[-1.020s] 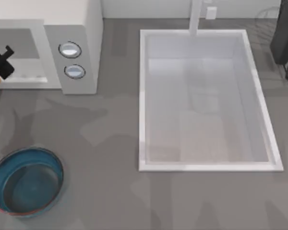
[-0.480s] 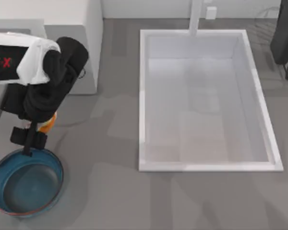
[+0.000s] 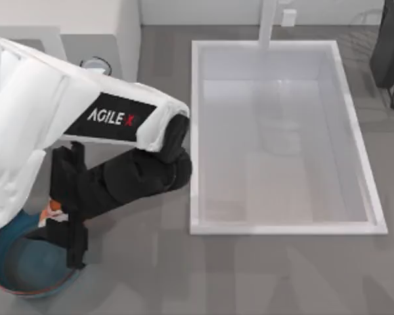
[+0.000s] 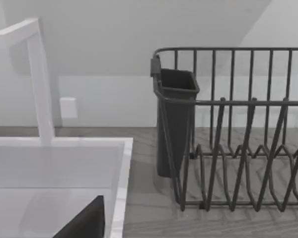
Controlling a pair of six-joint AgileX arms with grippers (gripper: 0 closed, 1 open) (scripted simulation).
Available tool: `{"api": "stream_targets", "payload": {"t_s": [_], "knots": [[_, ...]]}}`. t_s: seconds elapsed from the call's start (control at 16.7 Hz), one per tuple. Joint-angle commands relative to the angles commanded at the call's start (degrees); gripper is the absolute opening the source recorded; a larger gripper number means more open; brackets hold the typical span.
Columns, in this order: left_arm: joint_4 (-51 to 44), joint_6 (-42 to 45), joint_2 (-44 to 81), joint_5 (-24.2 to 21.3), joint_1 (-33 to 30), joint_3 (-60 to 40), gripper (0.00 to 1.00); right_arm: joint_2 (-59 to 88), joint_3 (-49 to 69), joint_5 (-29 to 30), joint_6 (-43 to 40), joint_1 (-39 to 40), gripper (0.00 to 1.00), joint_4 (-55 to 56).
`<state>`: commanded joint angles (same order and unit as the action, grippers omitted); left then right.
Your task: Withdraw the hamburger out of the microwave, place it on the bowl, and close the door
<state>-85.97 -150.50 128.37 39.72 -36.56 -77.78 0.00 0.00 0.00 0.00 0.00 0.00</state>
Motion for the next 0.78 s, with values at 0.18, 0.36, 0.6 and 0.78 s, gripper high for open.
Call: {"api": "stream_targets", "payload": {"t_s": [0.18, 0.36, 0.6, 0.78], "knots": [[-8.0, -8.3, 4.2, 2.3, -3.3, -0.3, 0.0, 0.0, 0.0, 0.0, 0.0, 0.0, 1.0, 0.0], [-10.7, -11.1, 5.7, 3.1, -4.5, -0.3, 0.0, 0.0, 0.0, 0.0, 0.0, 0.0, 1.0, 0.0], [-10.5, -10.9, 5.4, 3.1, -4.2, -0.6, 0.0, 0.0, 0.0, 0.0, 0.0, 0.0, 1.0, 0.0], [-8.7, -10.2, 5.4, 3.9, -3.3, 1.0, 0.0, 0.0, 0.0, 0.0, 0.0, 0.0, 1.0, 0.0]]}}
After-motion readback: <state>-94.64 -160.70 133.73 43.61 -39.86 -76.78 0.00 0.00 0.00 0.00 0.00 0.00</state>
